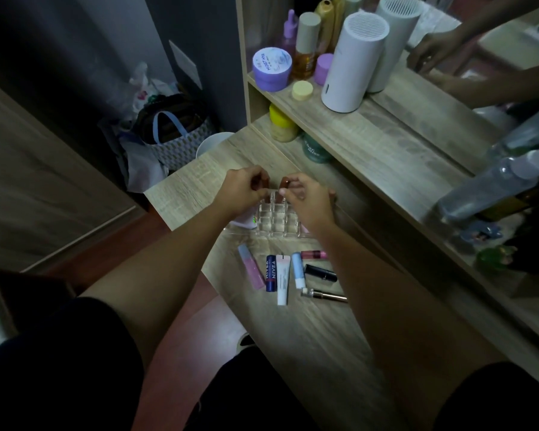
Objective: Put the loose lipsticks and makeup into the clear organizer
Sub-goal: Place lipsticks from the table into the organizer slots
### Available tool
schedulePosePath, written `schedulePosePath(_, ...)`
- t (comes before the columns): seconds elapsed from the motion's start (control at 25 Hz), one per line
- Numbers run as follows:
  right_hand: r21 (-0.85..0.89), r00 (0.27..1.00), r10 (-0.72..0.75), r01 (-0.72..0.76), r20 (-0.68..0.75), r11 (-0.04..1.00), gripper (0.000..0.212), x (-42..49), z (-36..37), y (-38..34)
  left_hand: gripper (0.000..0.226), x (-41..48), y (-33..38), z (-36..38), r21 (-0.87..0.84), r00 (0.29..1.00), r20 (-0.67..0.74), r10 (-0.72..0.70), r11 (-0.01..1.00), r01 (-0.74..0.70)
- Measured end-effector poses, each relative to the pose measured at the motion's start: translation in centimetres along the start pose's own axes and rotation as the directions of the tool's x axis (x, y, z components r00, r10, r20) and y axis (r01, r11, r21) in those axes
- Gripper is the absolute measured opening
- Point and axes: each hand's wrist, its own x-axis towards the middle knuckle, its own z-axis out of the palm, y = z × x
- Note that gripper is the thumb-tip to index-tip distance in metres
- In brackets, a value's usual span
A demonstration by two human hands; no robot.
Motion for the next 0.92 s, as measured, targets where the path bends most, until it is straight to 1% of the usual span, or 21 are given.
schedulePosePath(0.08,-0.044,1.0,-0.022,0.023,0.021,0.999,0.026,0.14,-0.06,-0.04,0.025,-0.05,-0.29,-0.06,0.018,1.0,0.02,-0.001,1.0,0.001)
schedulePosePath(0.2,-0.086,0.999,-0.021,0.024,0.033,0.996,0.028,0.1,-0.38,-0.07,0.026,-0.23,-0.48,-0.17,0.087,0.998,0.049,0.038,0.995,-0.042)
schedulePosePath(0.32,-0.096,0.999,-0.024,0.026,0.03,0.995,0.03,0.04,-0.67,-0.07,0.027,-0.26,-0.46,-0.04,0.074,0.997,0.061,0.051,0.996,-0.056)
schedulePosePath(0.4,-0.1,0.998,-0.027,0.032,0.058,0.995,0.029,0.02,-0.67,-0.27,0.027,-0.23,-0.48,0.08,0.059,0.997,0.061,0.057,0.996,-0.06)
schedulePosePath(0.52,-0.164,0.996,-0.042,0.055,0.081,0.985,0.027,0.01,-0.69,-0.53,0.025,-0.32,-0.64,0.3,0.062,0.996,0.07,0.063,0.996,-0.068)
schedulePosePath(0.6,-0.188,0.997,-0.031,0.045,0.076,0.981,0.027,-0.01,-0.72,-0.58,0.025,-0.35,-0.78,0.41,0.059,0.996,0.069,0.061,0.996,-0.066)
schedulePosePath(0.76,-0.189,0.997,0.011,0.003,0.073,0.982,0.025,-0.11,-0.58,-0.46,0.027,-0.08,-0.82,0.72,0.07,0.996,0.085,0.039,0.997,-0.045)
schedulePosePath(0.92,-0.165,0.998,-0.003,0.013,0.06,0.986,0.027,-0.1,-0.48,-0.45,0.029,0.19,-0.69,0.82,0.092,0.995,0.097,0.016,0.995,-0.025)
